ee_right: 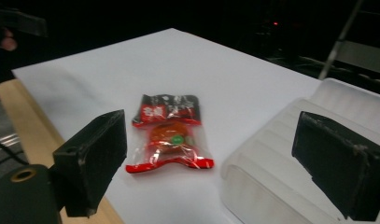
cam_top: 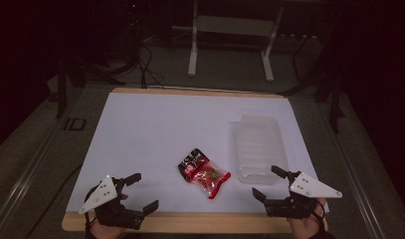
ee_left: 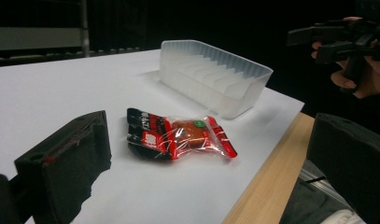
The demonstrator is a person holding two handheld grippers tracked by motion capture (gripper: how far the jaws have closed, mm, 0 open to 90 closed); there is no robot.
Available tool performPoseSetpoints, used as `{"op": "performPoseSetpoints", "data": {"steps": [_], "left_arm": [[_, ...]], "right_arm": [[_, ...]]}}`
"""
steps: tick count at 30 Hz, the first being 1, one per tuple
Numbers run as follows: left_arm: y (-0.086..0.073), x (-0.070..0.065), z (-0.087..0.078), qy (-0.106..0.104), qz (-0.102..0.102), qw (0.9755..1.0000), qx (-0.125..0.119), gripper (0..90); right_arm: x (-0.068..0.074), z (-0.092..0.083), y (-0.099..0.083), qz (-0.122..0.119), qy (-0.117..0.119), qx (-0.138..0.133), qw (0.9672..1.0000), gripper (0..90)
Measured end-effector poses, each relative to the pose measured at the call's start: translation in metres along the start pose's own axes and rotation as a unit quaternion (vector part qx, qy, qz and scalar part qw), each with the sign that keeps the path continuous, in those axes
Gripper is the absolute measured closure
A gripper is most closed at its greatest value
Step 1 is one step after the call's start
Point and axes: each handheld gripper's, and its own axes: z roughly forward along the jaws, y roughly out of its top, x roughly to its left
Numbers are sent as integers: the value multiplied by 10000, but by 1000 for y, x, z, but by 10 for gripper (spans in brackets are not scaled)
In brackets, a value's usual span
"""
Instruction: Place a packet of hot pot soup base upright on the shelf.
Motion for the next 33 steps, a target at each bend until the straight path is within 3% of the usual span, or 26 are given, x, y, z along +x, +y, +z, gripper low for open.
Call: {"op": "performPoseSetpoints", "data": {"steps": [4, 5, 6, 9, 13, 14, 15, 17, 20, 23, 29, 33], "left_arm": [[1, -4, 1, 22, 138, 9999, 1, 0], [1, -6, 1, 209, 218, 9995, -31, 0], [1, -6, 1, 209, 218, 9995, -31, 0], [2, -5, -1, 517, 241, 9983, -148, 0], [8, -1, -1, 750, 12, 9972, 38, 0], [10, 0, 0, 877, -46, 9960, 157, 0], [12, 1, 2, 1093, -136, 9933, 355, 0], [14, 8, 5, 1171, -378, 9912, 494, 0], [13, 13, 12, 1286, -399, 9889, 627, 0], [12, 16, 20, 1222, -459, 9894, 632, 5], [12, 26, 41, 886, -580, 9930, 528, 5], [12, 30, 54, 799, -551, 9932, 643, 5]], "right_arm": [[2, 1, 1, 79, -62, -56, 9999, 103], [3, 3, 1, 134, -32, -11, 9999, 103], [3, 3, 1, 144, -37, -26, 9999, 103], [3, 4, 1, 156, -3, -43, 9999, 102], [5, 3, 2, 178, 36, -65, 9998, 103], [5, 3, 2, 177, 42, -68, 9998, 103], [6, 3, 3, 148, 29, -81, 9999, 103], [7, 2, 3, 125, 23, -95, 9999, 103], [8, 3, 3, 118, 20, -62, 9999, 103], [9, 4, 3, 98, 36, -43, 9999, 103], [9, 6, 2, 86, 73, 0, 9999, 103], [9, 7, 2, 97, 87, 52, 9999, 103]]}}
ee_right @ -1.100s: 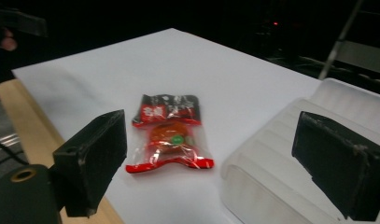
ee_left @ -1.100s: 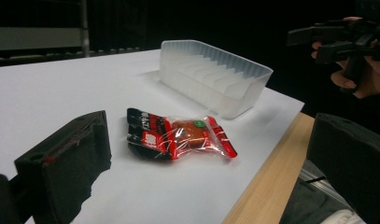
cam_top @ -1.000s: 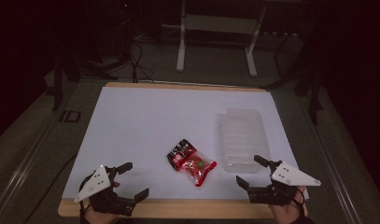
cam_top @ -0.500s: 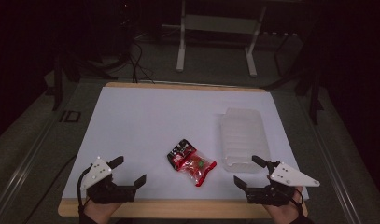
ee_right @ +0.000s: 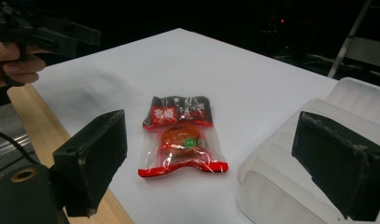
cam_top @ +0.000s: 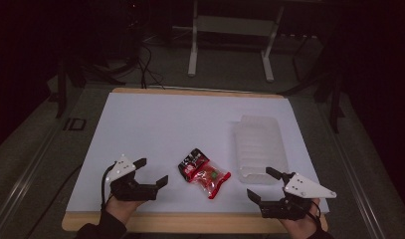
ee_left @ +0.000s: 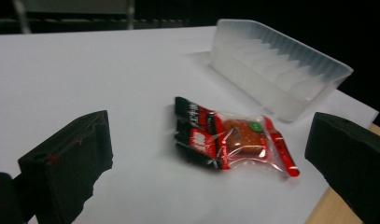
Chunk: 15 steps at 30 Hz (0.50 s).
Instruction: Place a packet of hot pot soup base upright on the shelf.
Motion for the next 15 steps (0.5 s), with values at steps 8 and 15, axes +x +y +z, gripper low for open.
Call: {"op": "performPoseSetpoints", "data": {"steps": [8, 15], "left_arm": [[0, 7, 30, 40, -10, 9999, 109, 63], [-2, 9, 60, 4, -143, 9990, 423, 141]], "right_arm": [[1, 2, -1, -1, 29, 41, 10000, 104], [0, 2, -1, -5, 52, 52, 10000, 104]]}}
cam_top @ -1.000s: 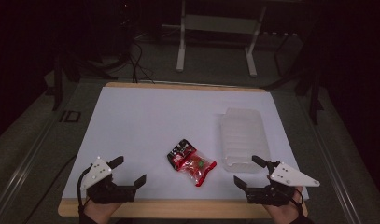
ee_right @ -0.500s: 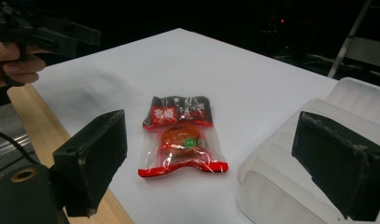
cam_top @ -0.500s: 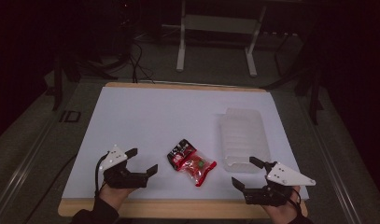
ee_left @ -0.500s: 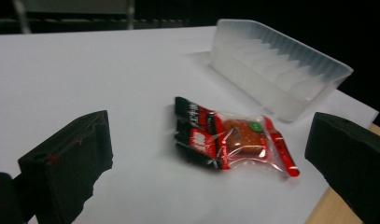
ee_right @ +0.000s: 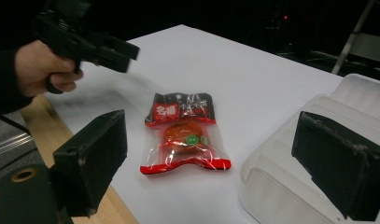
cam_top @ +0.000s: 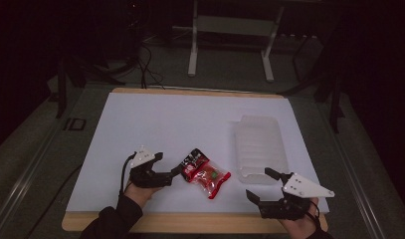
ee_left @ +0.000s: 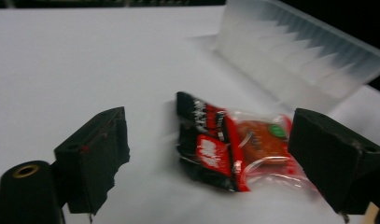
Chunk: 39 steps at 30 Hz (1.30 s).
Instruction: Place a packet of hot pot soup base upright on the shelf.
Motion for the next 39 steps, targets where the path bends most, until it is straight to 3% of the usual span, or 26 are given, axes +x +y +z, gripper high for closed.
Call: {"op": "performPoseSetpoints", "data": {"steps": [4, 8, 10, 19, 22, 24, 26, 29, 32, 35, 39], "left_arm": [[-3, 3, 14, 131, -176, 9993, 304, 165], [-9, 8, 25, 201, -569, 9964, 592, 214], [-12, 7, 30, 276, -583, 9954, 710, 235], [-19, 4, 51, 103, -754, 9922, 992, 334], [-21, 1, 55, 108, -708, 9925, 992, 367], [-21, 1, 56, 44, -793, 9921, 976, 382], [-21, -2, 58, 80, -693, 9928, 975, 413], [-22, -11, 60, 200, -310, 9939, 1043, 453], [-23, -19, 61, 343, 66, 9932, 1112, 503], [-24, -28, 64, 570, 422, 9906, 1167, 557], [-25, -32, 64, 579, 540, 9899, 1180, 701]], "right_arm": [[1, 0, 0, -8, 11, 8, 10000, 105], [2, 1, 0, 0, 41, 29, 10000, 105], [2, 2, -1, 3, 52, 46, 10000, 125], [2, 2, -1, -8, 72, 53, 10000, 132], [2, 1, -1, 4, 70, 59, 10000, 132], [2, 1, -1, -2, 69, 56, 10000, 132], [2, 2, -1, -13, 69, 62, 10000, 132], [2, 2, -1, -26, 72, 85, 9999, 132], [2, 2, -1, -27, 56, 97, 9999, 132], [2, 3, -1, -33, 35, 114, 9999, 134], [2, 2, -1, -34, 20, 117, 9999, 134]]}}
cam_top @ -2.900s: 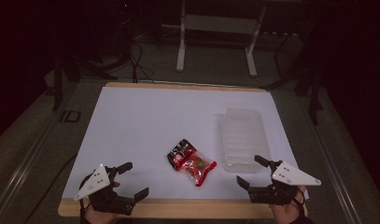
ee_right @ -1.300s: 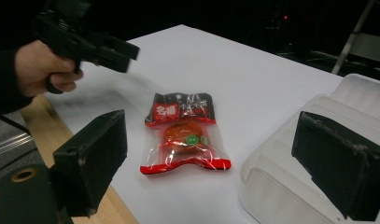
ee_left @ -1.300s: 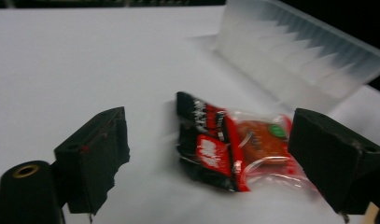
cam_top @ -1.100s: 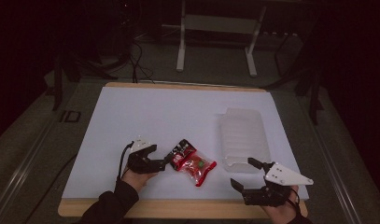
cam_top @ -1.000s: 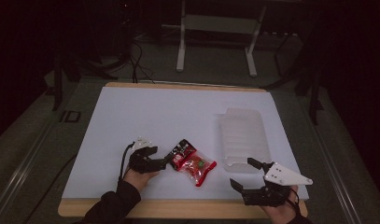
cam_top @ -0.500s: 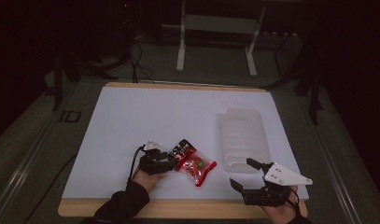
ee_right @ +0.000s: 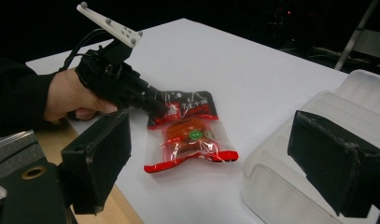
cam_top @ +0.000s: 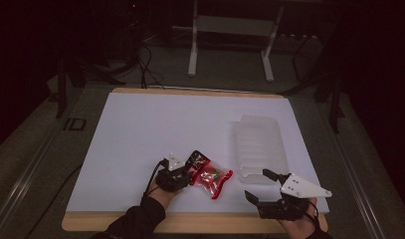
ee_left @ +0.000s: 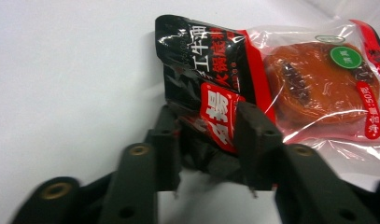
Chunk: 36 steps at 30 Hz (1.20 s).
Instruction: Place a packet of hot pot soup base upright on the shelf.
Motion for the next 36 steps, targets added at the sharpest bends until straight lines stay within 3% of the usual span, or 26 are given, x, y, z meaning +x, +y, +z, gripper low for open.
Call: {"op": "performPoseSetpoints", "data": {"steps": [3, 6, 8, 12, 20, 27, 31, 33, 36], "left_arm": [[0, -5, 0, -21, 124, 9999, 6, 811], [0, -4, 0, -118, 85, 9999, 3, 858], [1, 2, 0, -297, -93, 9995, 5, 864], [8, 5, -5, -424, -119, 9990, -32, 868], [21, 6, -19, -650, 4, 9978, -132, 874], [28, 4, -28, -762, 191, 9968, -126, 877], [32, 2, -33, -801, 276, 9963, -152, 878], [38, -2, -40, -875, 380, 9953, -189, 879], [42, -4, -42, -922, 467, 9944, -197, 879]], "right_arm": [[0, 0, 0, -13, -18, -7, 10000, 136], [-1, -1, 0, -19, -17, -21, 10000, 142], [-2, -2, 0, -12, -7, -56, 10000, 152], [-3, -3, 0, 9, 8, -87, 10000, 153], [-3, -4, 0, -34, -41, -199, 9998, 148], [-7, -6, 0, 223, -10, -262, 9994, 104], [-8, -4, 0, 23, -34, -189, 9998, 154], [-6, -1, -1, -335, -33, -74, 9994, 185], [-6, 0, 0, -222, 3, 44, 9997, 182]]}}
